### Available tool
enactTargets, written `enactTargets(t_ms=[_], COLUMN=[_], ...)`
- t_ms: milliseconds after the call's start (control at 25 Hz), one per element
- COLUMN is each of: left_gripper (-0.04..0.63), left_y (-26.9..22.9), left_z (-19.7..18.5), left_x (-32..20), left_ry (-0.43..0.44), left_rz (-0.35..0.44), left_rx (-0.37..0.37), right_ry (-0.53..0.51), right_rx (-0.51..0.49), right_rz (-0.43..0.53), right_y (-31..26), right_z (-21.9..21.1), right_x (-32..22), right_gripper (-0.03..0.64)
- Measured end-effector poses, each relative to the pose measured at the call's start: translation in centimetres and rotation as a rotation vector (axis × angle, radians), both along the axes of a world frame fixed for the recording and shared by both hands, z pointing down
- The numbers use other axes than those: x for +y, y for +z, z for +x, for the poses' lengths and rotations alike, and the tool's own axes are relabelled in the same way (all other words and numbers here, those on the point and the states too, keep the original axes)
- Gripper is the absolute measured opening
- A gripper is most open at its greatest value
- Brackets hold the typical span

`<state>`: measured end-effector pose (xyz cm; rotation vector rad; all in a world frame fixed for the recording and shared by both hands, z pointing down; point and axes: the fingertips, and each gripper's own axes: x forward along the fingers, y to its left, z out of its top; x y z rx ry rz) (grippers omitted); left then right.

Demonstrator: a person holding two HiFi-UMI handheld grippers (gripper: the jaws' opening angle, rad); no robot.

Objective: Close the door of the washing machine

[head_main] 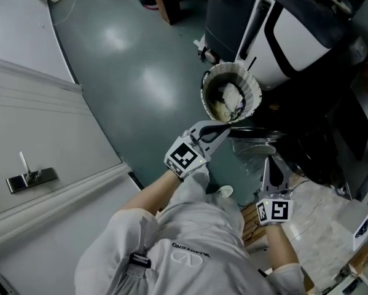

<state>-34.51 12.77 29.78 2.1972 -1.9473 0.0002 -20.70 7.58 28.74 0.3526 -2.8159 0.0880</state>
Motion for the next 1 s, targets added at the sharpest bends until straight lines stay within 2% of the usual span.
enactTargets(t_ms=[320,480,680,1000], left_gripper=[0.042,0.076,0.114,0.127], left_y=[6.9,9.1,12.6,20.6], left_z=[-0.7,-0.4,0.4,2.3], left_x=[-2.9,-3.4,-3.5,-4.0], left_ry=[0.033,0.039,0.099,0.244], left_rz=[-0.083,-0.105,-0.124,-0.202], left_rx=[0.069,0.076,0.043,-0.042], right_ry=[-0.033,-0.067,-0.114,-0.104], right_rx=[0.072,0.102,0.135,0.159], right_rz=[-0.015,-0.043,-0.059,-0.092], right_y=[5.1,7.6,11.3,17.9], right_z=[-2.2,-2.7,-3.4,-3.2], right_x=[-0.6,-0.5,-0.5,-1.3], right_gripper=[0.011,0.011,0.011,0.011])
